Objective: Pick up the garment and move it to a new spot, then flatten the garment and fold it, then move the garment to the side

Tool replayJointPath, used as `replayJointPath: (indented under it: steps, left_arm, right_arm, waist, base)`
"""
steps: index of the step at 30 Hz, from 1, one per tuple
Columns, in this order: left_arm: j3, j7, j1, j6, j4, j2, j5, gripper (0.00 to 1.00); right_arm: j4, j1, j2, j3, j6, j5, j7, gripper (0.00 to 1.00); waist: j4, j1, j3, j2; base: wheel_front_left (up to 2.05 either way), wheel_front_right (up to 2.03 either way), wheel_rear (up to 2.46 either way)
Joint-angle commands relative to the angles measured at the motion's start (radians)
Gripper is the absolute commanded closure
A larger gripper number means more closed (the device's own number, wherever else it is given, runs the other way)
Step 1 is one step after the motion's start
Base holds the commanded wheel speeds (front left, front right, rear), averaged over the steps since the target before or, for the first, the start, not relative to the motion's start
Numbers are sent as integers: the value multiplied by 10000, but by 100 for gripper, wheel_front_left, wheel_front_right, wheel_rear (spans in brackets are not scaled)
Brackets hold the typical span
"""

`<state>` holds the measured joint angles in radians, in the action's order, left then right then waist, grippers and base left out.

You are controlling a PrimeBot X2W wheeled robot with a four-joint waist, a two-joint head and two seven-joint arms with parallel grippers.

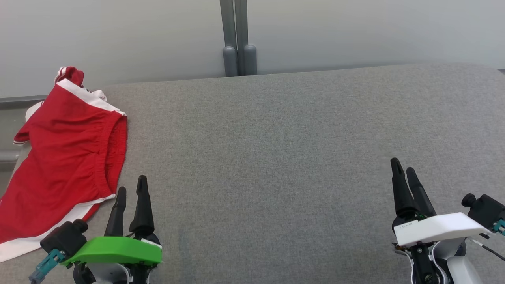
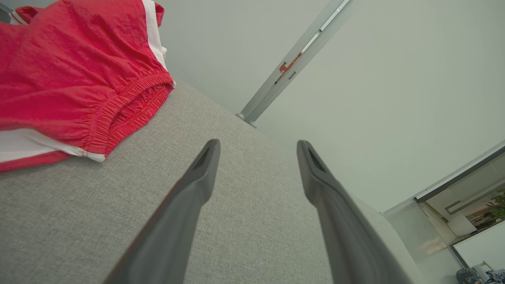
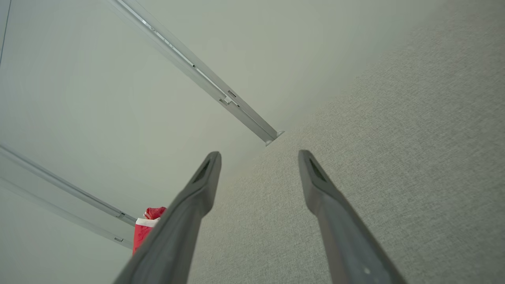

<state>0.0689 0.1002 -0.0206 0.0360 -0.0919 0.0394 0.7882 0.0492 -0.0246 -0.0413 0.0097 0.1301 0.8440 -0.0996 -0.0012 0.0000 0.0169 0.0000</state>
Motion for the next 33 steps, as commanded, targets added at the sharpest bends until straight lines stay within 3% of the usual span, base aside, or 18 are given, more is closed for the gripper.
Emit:
replayJointPath:
  steps: [1,33]
  left_arm:
    - [43,107,-21,-45,104,80,-414,0]
    - [475,930,271,-352,-265,113,-3578,0]
  right_arm:
    - [-171,1,-59,68,5,-384,-112,0]
    - [51,223,-87,612,7,-4150,-938,0]
  waist:
    - [0,0,1,0]
    - [3,0,-38,0]
  base:
    - [0,0,0]
    - [0,0,0]
